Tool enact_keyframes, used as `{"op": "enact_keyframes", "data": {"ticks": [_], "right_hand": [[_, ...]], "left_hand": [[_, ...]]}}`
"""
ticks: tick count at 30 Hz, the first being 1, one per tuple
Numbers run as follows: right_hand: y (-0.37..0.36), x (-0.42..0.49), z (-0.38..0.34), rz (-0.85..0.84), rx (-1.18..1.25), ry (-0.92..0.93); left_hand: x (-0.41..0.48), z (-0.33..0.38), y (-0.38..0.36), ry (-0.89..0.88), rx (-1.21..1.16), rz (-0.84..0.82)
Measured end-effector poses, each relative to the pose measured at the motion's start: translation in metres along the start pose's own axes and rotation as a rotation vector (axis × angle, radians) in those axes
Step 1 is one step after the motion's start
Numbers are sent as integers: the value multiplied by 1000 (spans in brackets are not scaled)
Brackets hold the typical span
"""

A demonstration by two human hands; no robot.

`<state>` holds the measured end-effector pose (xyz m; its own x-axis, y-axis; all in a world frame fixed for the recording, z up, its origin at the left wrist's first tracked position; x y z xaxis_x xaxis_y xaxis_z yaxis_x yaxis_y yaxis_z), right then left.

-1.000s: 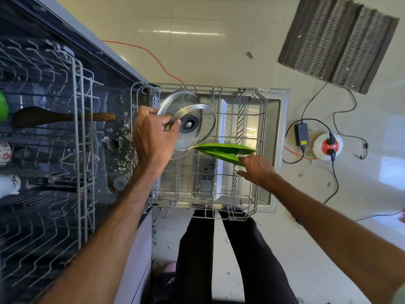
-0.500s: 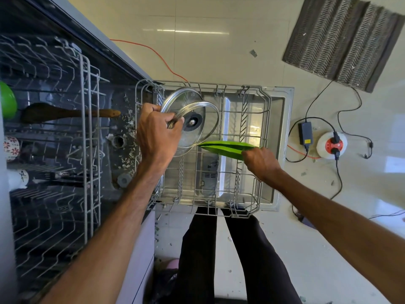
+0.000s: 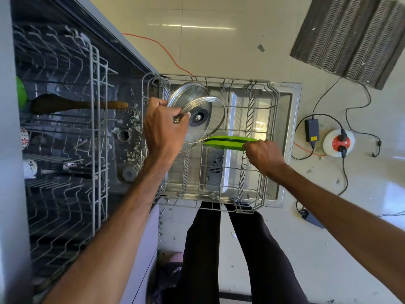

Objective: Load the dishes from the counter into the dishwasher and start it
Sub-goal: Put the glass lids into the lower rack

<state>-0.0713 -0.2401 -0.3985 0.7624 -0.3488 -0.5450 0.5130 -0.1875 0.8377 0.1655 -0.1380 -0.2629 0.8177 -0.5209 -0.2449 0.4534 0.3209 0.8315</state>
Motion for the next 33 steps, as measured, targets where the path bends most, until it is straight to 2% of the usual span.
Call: {"op": "enact_keyframes", "data": {"ticks": [6,10,15,20,22,24,26,31,33], "right_hand": [[9,-1,2,87,-33,16],[-6,-2,-3,-27,-84,47],[-34,5,-7,-60,1,28],[-50,13,4,-76,325,-114],[-31,15,14,40,559,-181],[6,12,29,229,888,-230],[42,10,40,313,1112,-209],[92,33,43,326,1079,-54],[101,47,50,344,1078,-54]], "left_hand": [[-3,-2,0,16,3,1],[-3,0,0,1,3,-4],[-1,1,-1,-30,17,-7],[-2,6,-5,-57,38,-38],[-3,9,-8,-75,39,-60],[-3,13,-13,-100,52,-89],[-1,22,-17,-138,70,-121],[9,52,-30,-218,29,-214],[17,63,-30,-245,6,-229]]}}
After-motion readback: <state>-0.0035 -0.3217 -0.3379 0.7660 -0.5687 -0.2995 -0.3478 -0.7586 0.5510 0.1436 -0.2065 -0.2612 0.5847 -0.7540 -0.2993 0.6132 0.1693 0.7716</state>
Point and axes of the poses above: each hand's wrist, its own x-axis towards the middle knuckle, its own y-axis out of the back of the hand, z = x × y, the point moved 8 cm from there along x, towards the middle knuckle, and after that the axes turned 6 degrees about -x, right-handed, at the moved point
